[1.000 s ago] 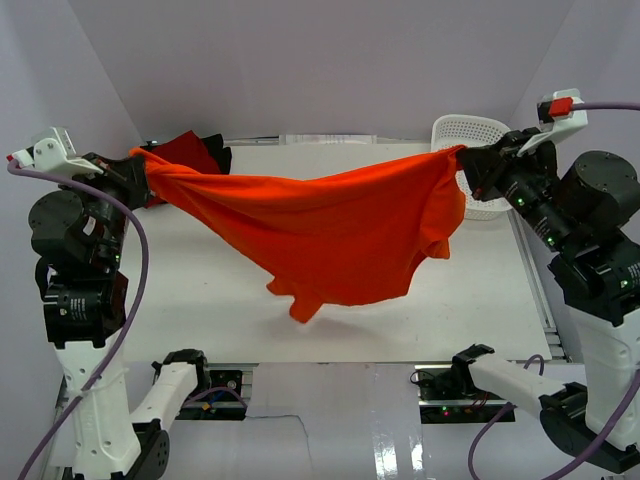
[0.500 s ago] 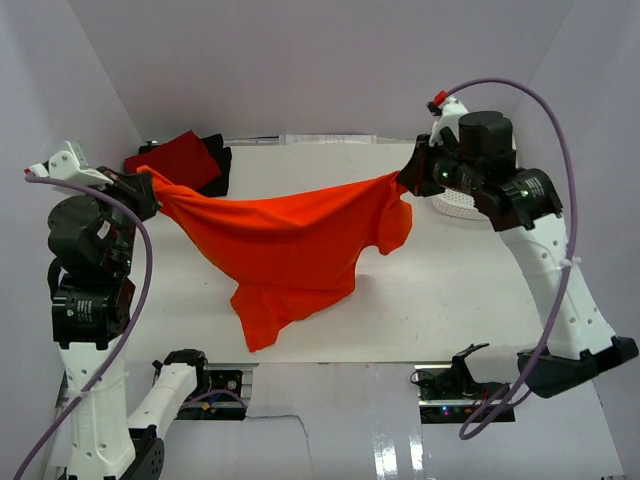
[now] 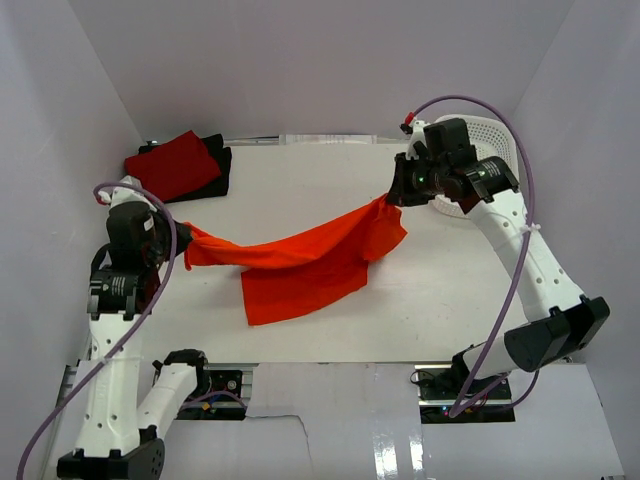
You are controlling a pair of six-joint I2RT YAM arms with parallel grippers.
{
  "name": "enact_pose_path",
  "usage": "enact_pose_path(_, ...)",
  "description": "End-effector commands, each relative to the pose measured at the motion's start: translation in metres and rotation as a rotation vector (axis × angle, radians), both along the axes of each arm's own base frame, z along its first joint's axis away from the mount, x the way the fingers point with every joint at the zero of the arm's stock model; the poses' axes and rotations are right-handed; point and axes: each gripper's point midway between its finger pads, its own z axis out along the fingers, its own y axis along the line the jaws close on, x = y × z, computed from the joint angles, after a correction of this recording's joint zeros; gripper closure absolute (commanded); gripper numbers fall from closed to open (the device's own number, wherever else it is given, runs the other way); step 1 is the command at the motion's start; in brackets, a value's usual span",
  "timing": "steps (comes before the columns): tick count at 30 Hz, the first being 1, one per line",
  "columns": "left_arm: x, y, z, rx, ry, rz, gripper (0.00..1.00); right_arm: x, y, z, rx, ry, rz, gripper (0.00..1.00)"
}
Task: Fold and stack the t-shirts
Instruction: Flatten out the tshirt
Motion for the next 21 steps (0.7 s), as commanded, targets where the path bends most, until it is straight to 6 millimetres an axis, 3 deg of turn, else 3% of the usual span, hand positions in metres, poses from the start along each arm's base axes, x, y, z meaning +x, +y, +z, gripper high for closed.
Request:
enact_pose_path(1, 0.032, -0.015, -0.025, -0.050, 0.082, -0.055, 1.00, 0.023, -0.006, -0.003, 0.004, -0.009, -0.031, 0.92)
enact_pose_path(2, 0.046, -0.020, -0.024, -0.061, 0.066, -0.079, 1.00, 0.032, -0.003, -0.012, -0.001, 0.015, -0.029, 0.92)
enact_pose_path(4, 0.069, -0.028, -0.032, -0.081, 0.085, -0.118, 1.00, 0.044, -0.001, -0.006, 0.015, 0.007, -0.022, 0.92)
enact_pose_path(6, 0.092, -0.031, -0.025, -0.082, 0.042, -0.140, 1.00, 0.061, -0.003, -0.017, 0.023, 0.040, -0.028, 0.92)
enact_pose_path(7, 0.107, -0.032, -0.040, -0.079, 0.091, -0.141, 1.00, 0.065, -0.002, -0.019, 0.039, 0.051, -0.019, 0.92)
enact_pose_path(8, 0.120, -0.033, -0.031, -0.076, 0.079, -0.152, 1.00, 0.078, -0.007, -0.025, 0.048, 0.070, -0.037, 0.92)
enact_pose_path(13, 0.185, -0.048, -0.040, -0.120, 0.134, -0.222, 1.00, 0.126, -0.026, -0.027, 0.109, 0.080, -0.105, 0.92)
enact_pose_path(14, 0.210, -0.053, -0.034, -0.137, 0.121, -0.243, 1.00, 0.140, -0.027, -0.018, 0.124, 0.058, -0.121, 0.92)
enact_pose_path(16, 0.231, -0.069, -0.017, -0.191, 0.087, -0.321, 1.00, 0.150, -0.029, -0.006, 0.136, 0.035, -0.135, 0.92)
enact_pose_path(17, 0.251, -0.075, 0.008, -0.197, 0.029, -0.350, 1.00, 0.156, -0.028, 0.006, 0.147, 0.010, -0.137, 0.92)
enact_pose_path(20, 0.258, -0.088, 0.040, -0.194, -0.012, -0.417, 1.00, 0.150, -0.024, 0.016, 0.169, -0.013, -0.118, 0.92)
enact_pose_path(21, 0.253, -0.090, 0.066, -0.179, -0.055, -0.429, 1.00, 0.144, -0.026, 0.000, 0.159, 0.021, -0.120, 0.92)
